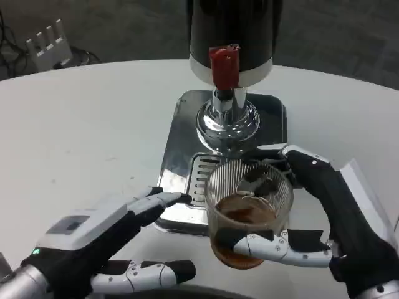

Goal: Grasp the cup under the faucet to collect the drink, then remove the cup.

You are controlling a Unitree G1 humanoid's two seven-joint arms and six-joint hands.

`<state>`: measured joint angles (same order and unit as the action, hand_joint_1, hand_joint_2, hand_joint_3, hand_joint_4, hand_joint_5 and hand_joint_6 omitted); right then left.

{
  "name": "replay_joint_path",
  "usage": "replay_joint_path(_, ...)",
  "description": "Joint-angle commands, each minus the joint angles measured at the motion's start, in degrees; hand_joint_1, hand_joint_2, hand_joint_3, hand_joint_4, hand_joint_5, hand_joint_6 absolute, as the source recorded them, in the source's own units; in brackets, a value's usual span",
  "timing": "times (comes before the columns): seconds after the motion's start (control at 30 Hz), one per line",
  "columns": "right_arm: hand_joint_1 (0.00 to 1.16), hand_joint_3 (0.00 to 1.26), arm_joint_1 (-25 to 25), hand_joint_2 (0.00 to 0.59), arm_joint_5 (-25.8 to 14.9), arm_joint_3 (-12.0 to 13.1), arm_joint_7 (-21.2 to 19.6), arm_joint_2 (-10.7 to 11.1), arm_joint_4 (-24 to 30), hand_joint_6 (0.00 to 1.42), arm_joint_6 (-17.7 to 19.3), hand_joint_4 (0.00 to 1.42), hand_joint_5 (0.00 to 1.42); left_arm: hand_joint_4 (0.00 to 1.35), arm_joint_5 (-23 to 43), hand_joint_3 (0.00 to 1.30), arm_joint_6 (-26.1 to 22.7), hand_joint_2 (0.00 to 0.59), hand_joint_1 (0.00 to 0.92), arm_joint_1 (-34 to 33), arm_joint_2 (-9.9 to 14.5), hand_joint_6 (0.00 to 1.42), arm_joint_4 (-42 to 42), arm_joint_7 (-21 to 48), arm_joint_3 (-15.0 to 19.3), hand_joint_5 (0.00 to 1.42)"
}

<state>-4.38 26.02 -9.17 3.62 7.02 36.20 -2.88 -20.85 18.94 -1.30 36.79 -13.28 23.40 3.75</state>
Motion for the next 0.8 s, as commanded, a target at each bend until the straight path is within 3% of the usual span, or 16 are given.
replay_joint_path(0.03,0.99,0.85,1.1,0.117,-0.6,0.4,-0.2,-0.2,1.7,0.54,0.7,0.91,0.91,0.00,-0.4,0.13,-0.1,0.093,0.000,0.1,0.7,0.16,0.5,-0.2,-0.4,0.01)
replay_joint_path(0.43,0.99,0.86,0.7,0.115,-1.2,0.5,0.4,-0.1,1.9,0.54,0.5,0.91,0.92,0.00,-1.3,0.11,0.5,0.093,0.000,-0.6,1.0,0.16,0.6,-0.7,-0.8,0.00)
replay_joint_path(0.8,1.00,0.87,0.5,0.115,-1.3,0.6,0.6,-0.1,2.1,0.54,0.5,0.92,0.92,0.00,-3.4,0.04,1.9,0.091,0.000,3.3,0.9,0.11,-2.4,-3.4,0.5,0.00)
